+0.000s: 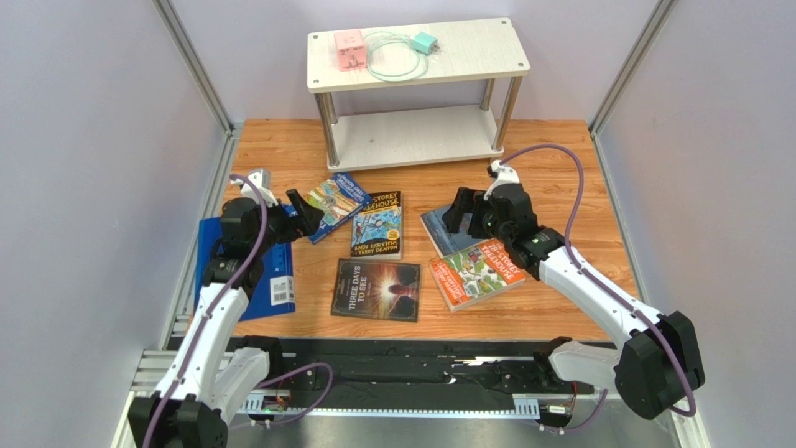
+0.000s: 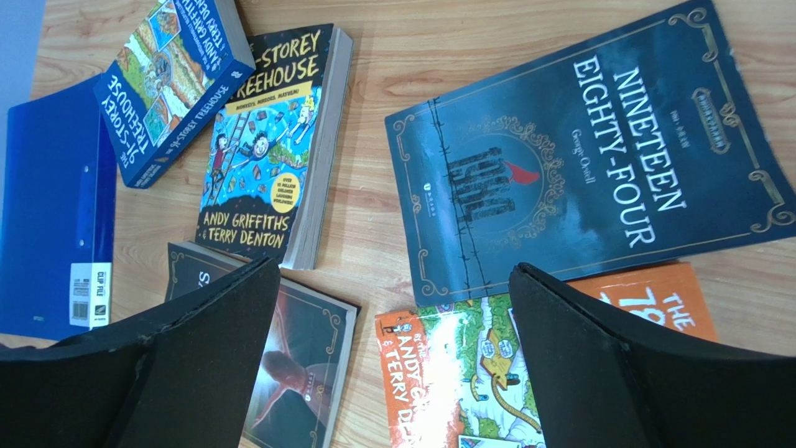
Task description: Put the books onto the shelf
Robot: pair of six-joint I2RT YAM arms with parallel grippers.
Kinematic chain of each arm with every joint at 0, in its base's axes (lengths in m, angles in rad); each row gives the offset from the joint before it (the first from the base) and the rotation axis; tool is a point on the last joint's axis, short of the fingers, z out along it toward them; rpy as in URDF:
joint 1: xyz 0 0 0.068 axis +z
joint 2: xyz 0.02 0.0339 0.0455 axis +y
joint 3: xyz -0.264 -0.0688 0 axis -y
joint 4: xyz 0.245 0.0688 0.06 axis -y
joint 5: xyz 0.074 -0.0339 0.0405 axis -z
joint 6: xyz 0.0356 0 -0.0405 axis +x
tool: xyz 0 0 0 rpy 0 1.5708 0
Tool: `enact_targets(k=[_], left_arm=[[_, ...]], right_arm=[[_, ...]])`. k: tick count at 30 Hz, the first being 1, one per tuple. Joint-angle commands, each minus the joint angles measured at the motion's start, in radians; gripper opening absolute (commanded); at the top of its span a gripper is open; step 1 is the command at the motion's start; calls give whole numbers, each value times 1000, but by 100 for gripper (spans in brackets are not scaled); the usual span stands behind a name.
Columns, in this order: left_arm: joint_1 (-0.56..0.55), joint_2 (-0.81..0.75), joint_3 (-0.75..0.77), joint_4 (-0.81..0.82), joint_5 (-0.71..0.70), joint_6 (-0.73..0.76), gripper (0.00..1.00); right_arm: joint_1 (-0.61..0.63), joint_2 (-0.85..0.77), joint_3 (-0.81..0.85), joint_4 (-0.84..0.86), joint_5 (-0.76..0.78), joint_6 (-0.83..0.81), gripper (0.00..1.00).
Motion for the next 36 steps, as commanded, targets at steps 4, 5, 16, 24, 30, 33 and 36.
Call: enact_targets(k=[4,5,16,24,30,33,36], left_arm=[[-1,221,17,-2,-30,-149,100],[-1,252,30,10,28,-155,100],[-75,773,397,-152,168,-53,0],[-115,976,507,-255,137,-42,0],[-156,1069,548,-309,94,-42,0],[-179,1096,570,-322,119,-49,0],[-204,1106,591,-333,108,-60,0]], right_arm=[[7,111,24,129,-135,79,100],[16,141,63,137,-155,79,100],[19,605,390,172,-410,117,98],[21,808,495,202,-516,197,87],[22,864,486,216,-522,215,87],[28,862,446,317,-546,241,86],[41,865,435,384,-583,272,81]])
